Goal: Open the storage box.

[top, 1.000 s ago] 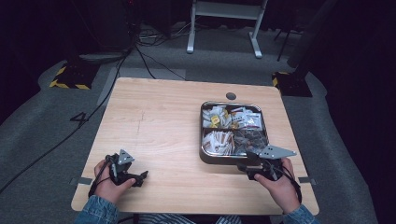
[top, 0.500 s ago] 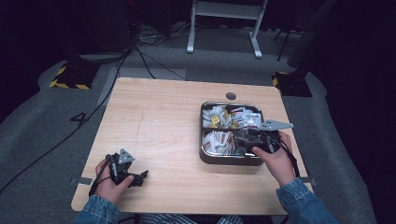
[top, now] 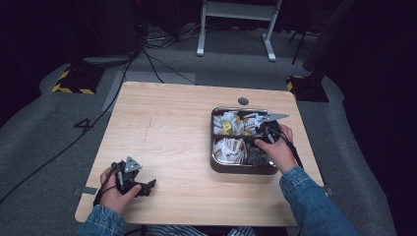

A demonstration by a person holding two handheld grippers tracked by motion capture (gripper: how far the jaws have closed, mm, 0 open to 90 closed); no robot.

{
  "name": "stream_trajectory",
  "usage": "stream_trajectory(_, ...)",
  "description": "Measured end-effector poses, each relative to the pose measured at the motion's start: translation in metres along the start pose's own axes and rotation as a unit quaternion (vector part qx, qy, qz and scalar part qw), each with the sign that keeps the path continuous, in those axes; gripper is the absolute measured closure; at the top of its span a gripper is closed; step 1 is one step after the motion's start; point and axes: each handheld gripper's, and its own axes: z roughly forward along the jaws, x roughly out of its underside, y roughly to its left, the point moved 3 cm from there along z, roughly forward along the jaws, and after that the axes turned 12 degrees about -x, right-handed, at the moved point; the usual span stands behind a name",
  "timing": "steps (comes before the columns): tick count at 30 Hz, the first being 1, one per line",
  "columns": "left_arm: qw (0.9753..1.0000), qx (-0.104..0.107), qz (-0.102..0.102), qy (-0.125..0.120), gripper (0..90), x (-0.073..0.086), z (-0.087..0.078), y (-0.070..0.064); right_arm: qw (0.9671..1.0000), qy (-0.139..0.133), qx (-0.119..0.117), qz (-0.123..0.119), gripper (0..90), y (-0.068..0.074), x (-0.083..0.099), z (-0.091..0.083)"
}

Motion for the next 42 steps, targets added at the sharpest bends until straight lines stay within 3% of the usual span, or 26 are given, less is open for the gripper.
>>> stream_trajectory(2,1.0,0.001,0.0,0.0,0.1,0.0,0.0,0.0,0.9999,0.009,-0.006,-0.002,45.9,-0.005,0.0,0.008)
stream_trajectory(6,1.0,0.001,0.0,0.0,0.1,0.0,0.0,0.0,0.9998,0.006,-0.016,-0.008,54.2,-0.007,-0.003,0.015)
stream_trajectory(8,1.0,0.001,-0.001,0.0,0.1,0.0,0.0,0.0,0.9995,0.019,-0.005,-0.025,58.3,-0.007,-0.004,0.016)
stream_trajectory(19,1.0,0.0,0.001,0.0,0.2,0.0,0.0,0.0,0.9992,0.021,-0.001,-0.033,58.8,-0.005,-0.008,0.013)
stream_trajectory(24,1.0,0.001,0.001,0.0,0.2,0.0,0.0,0.0,0.9992,0.005,-0.002,-0.039,58.8,0.0,-0.016,0.002)
stream_trajectory(29,1.0,-0.003,-0.002,-0.004,0.6,0.0,0.0,0.001,0.9985,-0.008,-0.001,-0.054,58.8,0.01,-0.032,-0.012)
stream_trajectory(32,1.0,-0.005,-0.006,-0.005,5.2,0.001,-0.003,0.002,0.9982,-0.015,-0.003,-0.058,58.8,0.015,-0.04,-0.017)
stream_trajectory(35,0.9999,-0.001,-0.003,-0.012,20.1,0.002,-0.009,0.0,0.9976,-0.022,-0.007,-0.065,58.8,0.023,-0.049,-0.018)
stream_trajectory(38,0.9998,0.001,-0.003,-0.017,15.7,0.001,-0.015,-0.003,0.997,-0.025,-0.015,-0.072,58.8,0.032,-0.059,-0.016)
stream_trajectory(42,0.9997,0.011,-0.005,-0.021,16.6,0.003,-0.022,-0.008,0.9956,-0.028,-0.025,-0.086,58.8,0.047,-0.072,-0.01)
